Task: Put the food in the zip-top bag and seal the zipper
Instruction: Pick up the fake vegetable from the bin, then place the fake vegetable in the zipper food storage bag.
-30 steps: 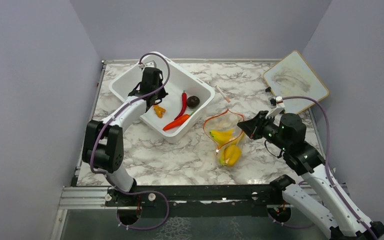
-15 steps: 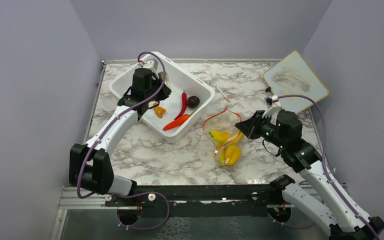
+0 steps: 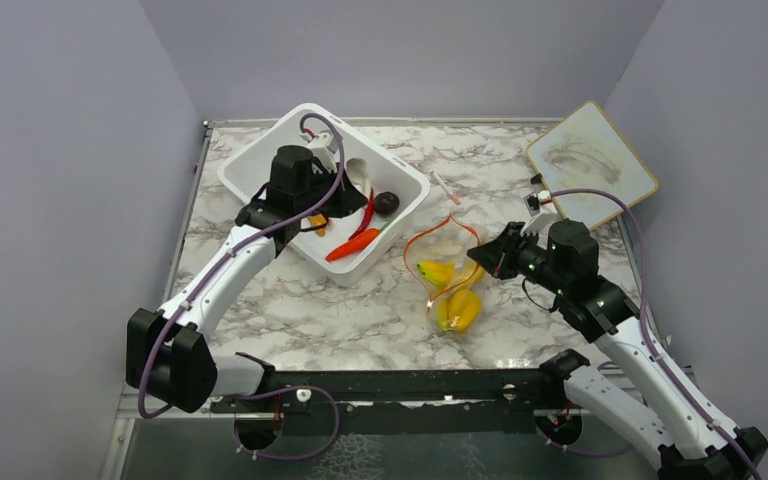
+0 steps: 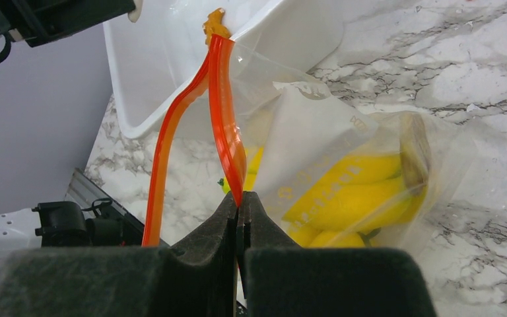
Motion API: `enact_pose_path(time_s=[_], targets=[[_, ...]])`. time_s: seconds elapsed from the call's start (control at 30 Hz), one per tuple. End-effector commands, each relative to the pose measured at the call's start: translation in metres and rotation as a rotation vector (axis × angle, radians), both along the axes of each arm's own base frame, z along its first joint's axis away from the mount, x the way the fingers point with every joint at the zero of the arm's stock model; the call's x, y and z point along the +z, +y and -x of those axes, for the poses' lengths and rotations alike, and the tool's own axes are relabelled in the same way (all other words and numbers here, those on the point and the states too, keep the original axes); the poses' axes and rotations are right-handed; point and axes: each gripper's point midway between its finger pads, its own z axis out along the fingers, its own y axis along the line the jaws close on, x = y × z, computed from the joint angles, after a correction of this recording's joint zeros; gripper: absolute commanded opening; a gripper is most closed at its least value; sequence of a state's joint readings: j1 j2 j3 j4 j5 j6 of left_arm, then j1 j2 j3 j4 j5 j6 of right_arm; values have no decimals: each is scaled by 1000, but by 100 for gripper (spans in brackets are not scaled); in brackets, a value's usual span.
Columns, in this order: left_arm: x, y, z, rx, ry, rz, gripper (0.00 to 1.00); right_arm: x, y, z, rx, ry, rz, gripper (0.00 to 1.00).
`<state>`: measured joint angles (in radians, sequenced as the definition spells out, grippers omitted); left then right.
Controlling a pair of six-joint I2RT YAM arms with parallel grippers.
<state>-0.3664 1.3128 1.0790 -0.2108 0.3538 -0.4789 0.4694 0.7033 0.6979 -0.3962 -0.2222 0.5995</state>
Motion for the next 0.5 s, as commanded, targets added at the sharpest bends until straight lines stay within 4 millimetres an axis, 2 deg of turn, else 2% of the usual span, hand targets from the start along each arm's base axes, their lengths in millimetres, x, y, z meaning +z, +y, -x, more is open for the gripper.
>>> enact_pose_path(time_s=[0.0,0.17,0.47], targets=[[24,-31,31,-162,-61,23,0,-6,4,1,21,18,-6,1],[36,-60,56,-286,-80,50,0,-7,4,0,19,22,-7,1],[56,-92,102,-508,-93,117,0,-6,7,-3,29,22,-5,1]])
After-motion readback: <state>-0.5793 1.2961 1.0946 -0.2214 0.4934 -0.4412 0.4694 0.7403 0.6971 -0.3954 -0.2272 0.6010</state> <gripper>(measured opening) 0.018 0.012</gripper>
